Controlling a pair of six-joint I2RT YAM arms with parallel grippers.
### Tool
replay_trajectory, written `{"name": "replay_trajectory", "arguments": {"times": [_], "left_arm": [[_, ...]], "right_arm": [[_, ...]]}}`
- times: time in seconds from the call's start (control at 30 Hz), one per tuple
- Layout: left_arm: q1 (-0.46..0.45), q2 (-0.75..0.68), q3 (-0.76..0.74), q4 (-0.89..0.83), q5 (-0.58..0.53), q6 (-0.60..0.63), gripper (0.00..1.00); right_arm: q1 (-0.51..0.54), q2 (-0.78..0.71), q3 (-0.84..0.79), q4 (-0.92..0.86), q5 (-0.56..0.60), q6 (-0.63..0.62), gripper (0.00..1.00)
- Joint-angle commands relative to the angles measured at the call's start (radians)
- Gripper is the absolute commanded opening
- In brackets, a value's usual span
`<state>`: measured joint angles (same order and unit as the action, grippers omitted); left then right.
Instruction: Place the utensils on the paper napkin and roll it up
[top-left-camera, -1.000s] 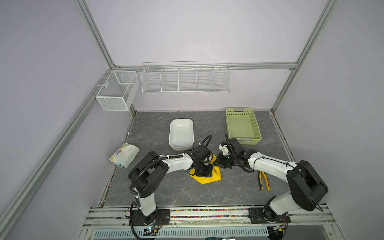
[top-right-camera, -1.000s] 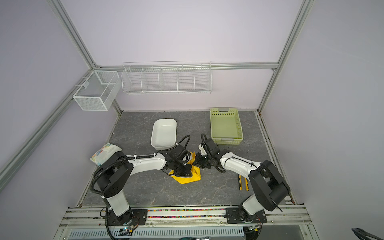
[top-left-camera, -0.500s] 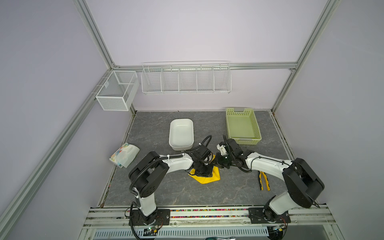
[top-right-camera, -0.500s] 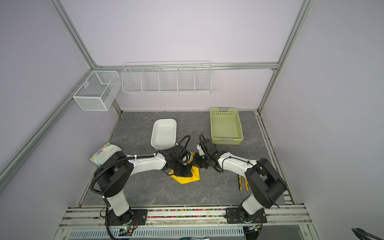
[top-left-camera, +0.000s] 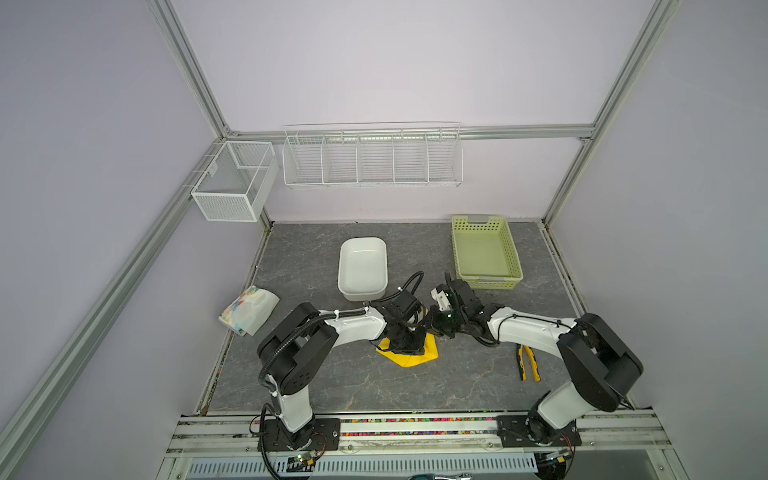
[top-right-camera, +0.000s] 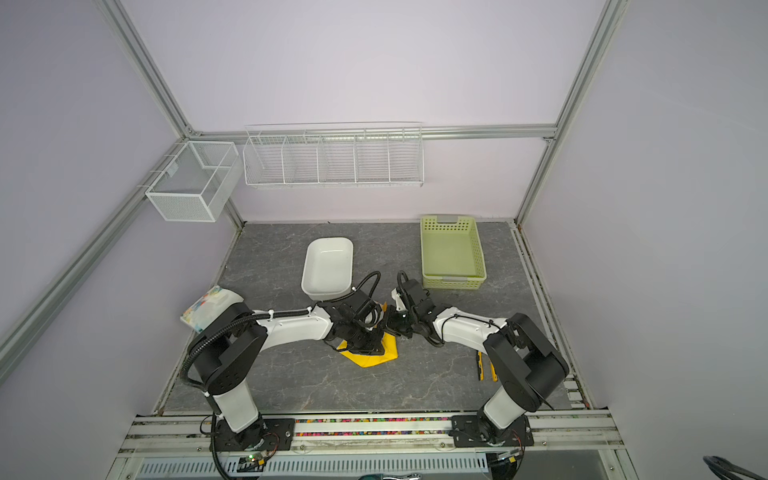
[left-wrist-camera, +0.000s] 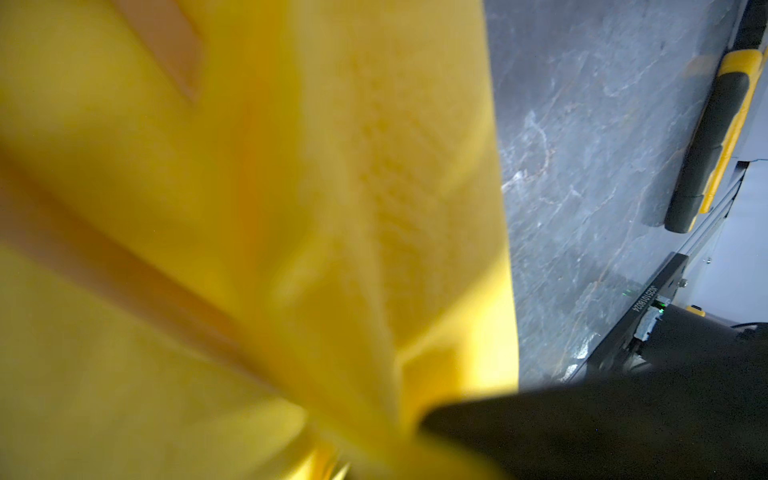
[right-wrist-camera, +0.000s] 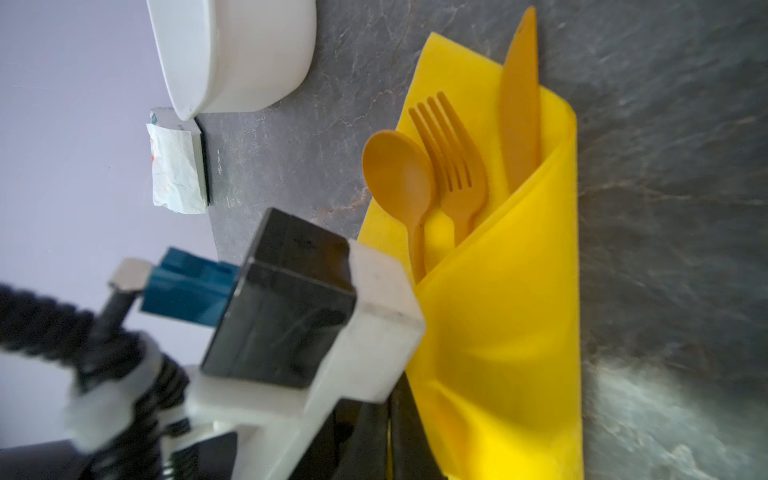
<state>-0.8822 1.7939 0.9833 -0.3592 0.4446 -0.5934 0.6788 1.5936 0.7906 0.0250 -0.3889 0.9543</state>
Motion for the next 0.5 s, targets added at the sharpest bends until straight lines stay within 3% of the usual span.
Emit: {"name": "replay_trajectory", "arguments": {"times": [0.0,0.47], "left_arm": [[-0.003,-0.022,-0.013,-0.012,-0.024,-0.003,0.0],[0.007,-0.159,-0.103,-0.096,-0.09,-0.002,0.04]], "right_arm": [[0.027,0.02,-0.027,0.012,-0.018,0.037,0.07],[0.04,0.034,-0.033,0.021,-0.012,0.038,0.07]]}}
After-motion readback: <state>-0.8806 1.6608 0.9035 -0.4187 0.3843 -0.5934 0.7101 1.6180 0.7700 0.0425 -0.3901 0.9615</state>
